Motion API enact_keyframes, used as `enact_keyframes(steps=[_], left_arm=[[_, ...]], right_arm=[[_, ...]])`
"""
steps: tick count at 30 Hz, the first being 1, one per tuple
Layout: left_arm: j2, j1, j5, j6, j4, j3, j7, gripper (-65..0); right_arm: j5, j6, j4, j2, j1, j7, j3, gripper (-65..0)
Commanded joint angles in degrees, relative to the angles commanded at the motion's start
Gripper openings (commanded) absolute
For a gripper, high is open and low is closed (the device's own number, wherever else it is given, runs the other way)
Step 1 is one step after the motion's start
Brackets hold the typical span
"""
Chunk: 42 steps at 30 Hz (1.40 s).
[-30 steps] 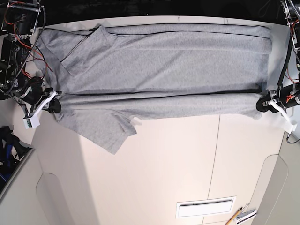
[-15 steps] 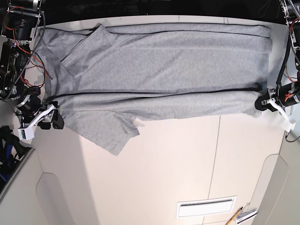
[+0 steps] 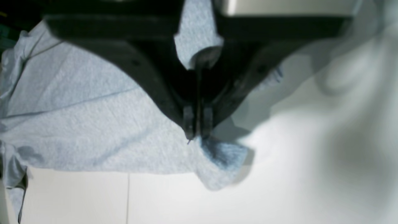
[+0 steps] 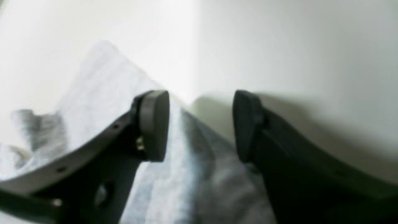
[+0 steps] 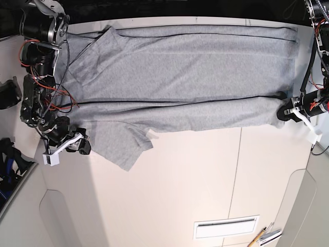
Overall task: Fold the T-shirt properly
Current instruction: 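Lift the grasped edge and fold it over onto the folded half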
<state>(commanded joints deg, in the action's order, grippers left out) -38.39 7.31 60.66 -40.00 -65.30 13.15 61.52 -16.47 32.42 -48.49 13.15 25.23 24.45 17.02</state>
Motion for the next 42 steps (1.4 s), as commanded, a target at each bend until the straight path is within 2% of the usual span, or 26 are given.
enact_keyframes(steps=[5, 9, 14, 16, 19, 20, 25, 28, 30, 36, 42], left_arm=[[1.7, 0.0, 0.0, 0.0, 0.0, 0.0, 0.0, -65.0], [1.7, 0.0, -0.2, 0.0, 0.0, 0.0, 0.1, -65.0], [1.7, 0.0, -0.3, 0.0, 0.0, 0.0, 0.1, -65.0], [1.7, 0.0, -0.3, 0.0, 0.0, 0.0, 0.1, -65.0], [1.7, 0.0, -0.3, 0.0, 0.0, 0.0, 0.1, -65.0], [1.7, 0.0, -0.3, 0.0, 0.0, 0.0, 0.1, -65.0], [1.7, 0.0, 0.0, 0.0, 0.0, 0.0, 0.0, -65.0], [1.3, 0.3, 1.0, 0.0, 0.0, 0.0, 0.1, -65.0], [0.4, 0.3, 2.1, 0.0, -0.2, 0.0, 0.6, -65.0], [-2.8, 0.3, 7.8, 0.0, -0.9, 0.0, 6.0, -65.0], [-5.2, -0.9, 14.0, 0.0, -0.9, 0.0, 11.8, -65.0]], right_arm=[[-0.5, 0.37, 0.1, 0.0, 0.0, 0.2, -7.8, -32.4], [-0.7, 0.37, 0.1, -0.7, 0.0, 1.2, -14.7, -32.5], [-0.7, 0.37, 0.1, -2.9, 0.0, 1.5, -16.1, -33.3], [-0.4, 0.37, 0.1, -2.9, 0.0, 1.5, -16.1, -41.6], [0.0, 0.37, 0.1, -2.9, 0.0, 1.5, -16.1, -61.3], [0.0, 0.37, 0.1, -2.9, 0.0, 1.5, -16.1, -65.0], [0.0, 0.37, -1.7, -2.8, 0.0, 3.2, -15.6, -65.0], [-1.1, 0.37, -7.1, -2.8, -0.5, 9.5, -14.0, -65.0], [-3.5, 0.39, -13.0, -2.5, -2.5, 11.9, -12.4, -65.0], [-5.7, 0.39, -32.2, -2.4, -13.0, 15.0, -8.3, -65.0], [-7.6, 0.37, -42.9, -2.4, -23.8, 15.3, -6.5, -65.0]])
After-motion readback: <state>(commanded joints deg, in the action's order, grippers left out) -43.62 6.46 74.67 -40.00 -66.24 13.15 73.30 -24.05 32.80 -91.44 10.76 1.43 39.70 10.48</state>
